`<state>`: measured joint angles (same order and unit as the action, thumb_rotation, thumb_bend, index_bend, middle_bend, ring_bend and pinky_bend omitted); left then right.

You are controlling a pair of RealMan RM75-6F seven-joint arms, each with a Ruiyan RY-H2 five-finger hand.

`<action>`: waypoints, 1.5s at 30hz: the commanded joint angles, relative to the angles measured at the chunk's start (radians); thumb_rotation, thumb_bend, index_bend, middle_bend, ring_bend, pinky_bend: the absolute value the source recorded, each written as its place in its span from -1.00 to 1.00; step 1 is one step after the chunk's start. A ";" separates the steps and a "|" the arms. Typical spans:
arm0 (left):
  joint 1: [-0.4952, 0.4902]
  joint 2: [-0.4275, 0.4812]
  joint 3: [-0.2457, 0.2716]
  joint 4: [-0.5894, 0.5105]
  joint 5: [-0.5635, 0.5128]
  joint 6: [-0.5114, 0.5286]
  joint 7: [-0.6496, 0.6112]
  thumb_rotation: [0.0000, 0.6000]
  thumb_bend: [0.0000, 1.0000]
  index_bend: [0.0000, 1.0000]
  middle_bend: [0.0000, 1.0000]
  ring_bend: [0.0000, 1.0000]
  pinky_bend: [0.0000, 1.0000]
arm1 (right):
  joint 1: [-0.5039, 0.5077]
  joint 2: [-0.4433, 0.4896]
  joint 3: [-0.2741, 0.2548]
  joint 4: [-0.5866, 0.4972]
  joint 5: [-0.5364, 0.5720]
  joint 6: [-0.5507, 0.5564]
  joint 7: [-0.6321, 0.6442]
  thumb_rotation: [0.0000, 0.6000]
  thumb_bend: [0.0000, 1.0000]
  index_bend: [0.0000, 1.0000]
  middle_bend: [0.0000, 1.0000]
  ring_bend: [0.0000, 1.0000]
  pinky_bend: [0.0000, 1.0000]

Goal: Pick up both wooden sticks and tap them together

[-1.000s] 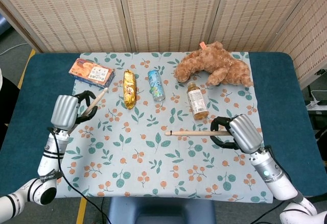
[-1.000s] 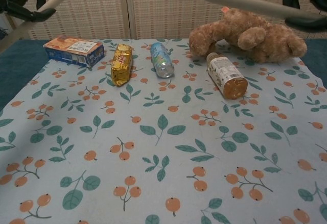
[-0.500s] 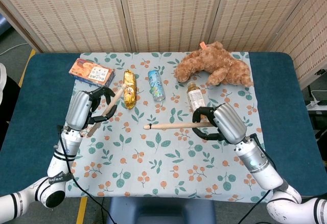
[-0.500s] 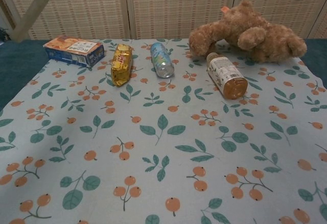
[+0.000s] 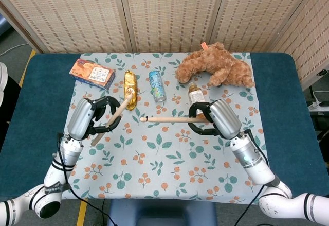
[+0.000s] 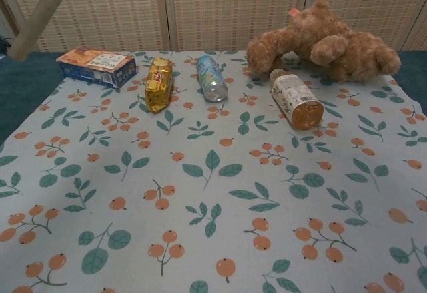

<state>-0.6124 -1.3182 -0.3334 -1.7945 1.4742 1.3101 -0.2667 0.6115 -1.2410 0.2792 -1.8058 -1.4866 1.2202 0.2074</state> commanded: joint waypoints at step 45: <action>-0.033 -0.028 0.084 0.029 0.022 -0.050 -0.046 1.00 -0.24 0.31 0.65 0.81 1.00 | 0.053 -0.087 0.013 0.061 0.069 -0.018 -0.028 1.00 1.00 0.67 0.32 0.71 1.00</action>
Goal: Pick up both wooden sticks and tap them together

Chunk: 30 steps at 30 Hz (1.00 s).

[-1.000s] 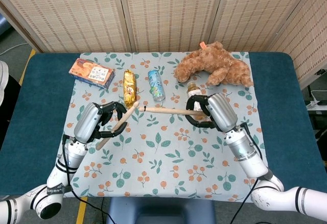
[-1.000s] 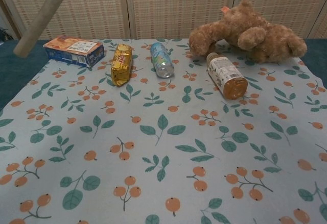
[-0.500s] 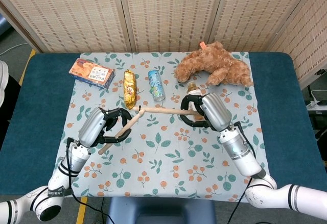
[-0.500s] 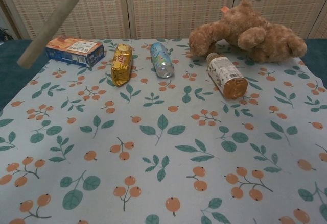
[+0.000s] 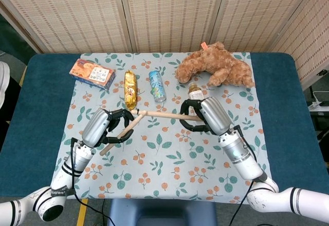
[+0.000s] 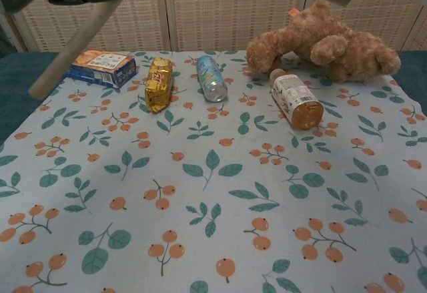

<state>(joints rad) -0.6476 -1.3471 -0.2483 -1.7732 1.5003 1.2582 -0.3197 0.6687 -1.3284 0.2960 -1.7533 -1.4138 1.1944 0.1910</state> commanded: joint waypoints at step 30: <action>0.126 -0.175 0.209 0.504 0.004 0.001 0.269 1.00 -0.24 0.07 0.38 0.73 1.00 | -0.133 -0.220 -0.235 0.779 -0.048 -0.074 0.116 1.00 0.51 0.42 0.30 0.09 0.98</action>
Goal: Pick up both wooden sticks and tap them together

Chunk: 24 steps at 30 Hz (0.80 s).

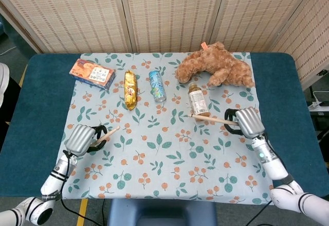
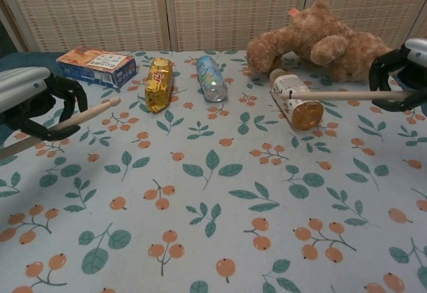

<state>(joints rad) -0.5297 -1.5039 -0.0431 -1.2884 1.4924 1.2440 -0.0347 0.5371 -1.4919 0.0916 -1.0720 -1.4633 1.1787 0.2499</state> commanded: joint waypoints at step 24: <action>0.029 -0.002 0.030 0.019 0.055 0.002 -0.089 1.00 -0.28 -0.94 -0.66 -0.39 0.24 | -0.081 0.015 -0.067 0.112 -0.072 0.064 0.161 1.00 -0.41 -0.57 -0.95 -1.00 -0.73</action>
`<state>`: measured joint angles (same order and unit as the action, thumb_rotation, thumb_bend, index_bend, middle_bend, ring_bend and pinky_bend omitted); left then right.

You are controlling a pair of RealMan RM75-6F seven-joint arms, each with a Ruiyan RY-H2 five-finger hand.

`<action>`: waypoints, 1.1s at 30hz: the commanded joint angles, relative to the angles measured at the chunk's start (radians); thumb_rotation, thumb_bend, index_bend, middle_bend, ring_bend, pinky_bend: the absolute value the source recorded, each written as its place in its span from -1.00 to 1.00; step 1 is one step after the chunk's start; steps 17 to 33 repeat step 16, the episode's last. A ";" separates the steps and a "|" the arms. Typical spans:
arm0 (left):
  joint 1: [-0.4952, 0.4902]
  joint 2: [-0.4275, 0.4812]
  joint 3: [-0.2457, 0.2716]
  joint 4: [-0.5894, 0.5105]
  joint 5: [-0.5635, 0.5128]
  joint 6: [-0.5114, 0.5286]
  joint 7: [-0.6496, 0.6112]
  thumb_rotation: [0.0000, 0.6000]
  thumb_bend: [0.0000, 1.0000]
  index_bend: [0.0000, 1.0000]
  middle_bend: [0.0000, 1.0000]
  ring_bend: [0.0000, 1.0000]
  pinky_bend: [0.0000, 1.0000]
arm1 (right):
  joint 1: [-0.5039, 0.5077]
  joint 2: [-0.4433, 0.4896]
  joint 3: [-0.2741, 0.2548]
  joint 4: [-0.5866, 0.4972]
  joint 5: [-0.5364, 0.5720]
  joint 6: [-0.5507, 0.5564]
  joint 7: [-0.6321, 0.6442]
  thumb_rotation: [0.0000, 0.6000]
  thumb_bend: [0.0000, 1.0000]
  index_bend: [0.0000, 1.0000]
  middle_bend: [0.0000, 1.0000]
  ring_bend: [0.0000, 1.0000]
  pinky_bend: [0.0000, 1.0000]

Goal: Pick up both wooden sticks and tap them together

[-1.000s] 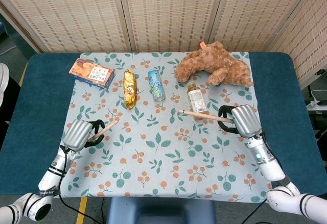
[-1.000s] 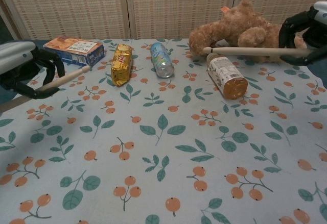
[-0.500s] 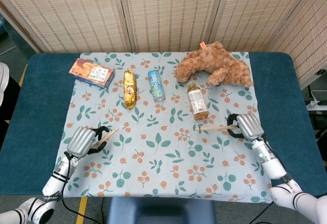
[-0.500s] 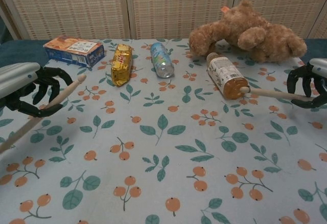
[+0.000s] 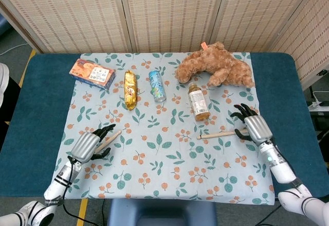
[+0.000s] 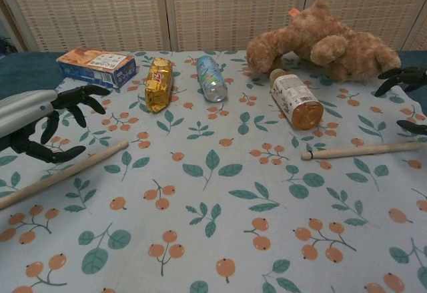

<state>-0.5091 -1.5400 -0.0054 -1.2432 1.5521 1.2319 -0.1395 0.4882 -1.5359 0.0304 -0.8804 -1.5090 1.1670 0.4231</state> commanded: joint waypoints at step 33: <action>0.191 0.413 0.027 -0.358 -0.081 0.141 0.111 1.00 -0.28 -0.94 -0.61 -0.49 -0.17 | -0.382 0.435 -0.057 -0.853 0.106 0.445 -0.747 1.00 -0.59 -0.90 -0.97 -1.00 -0.74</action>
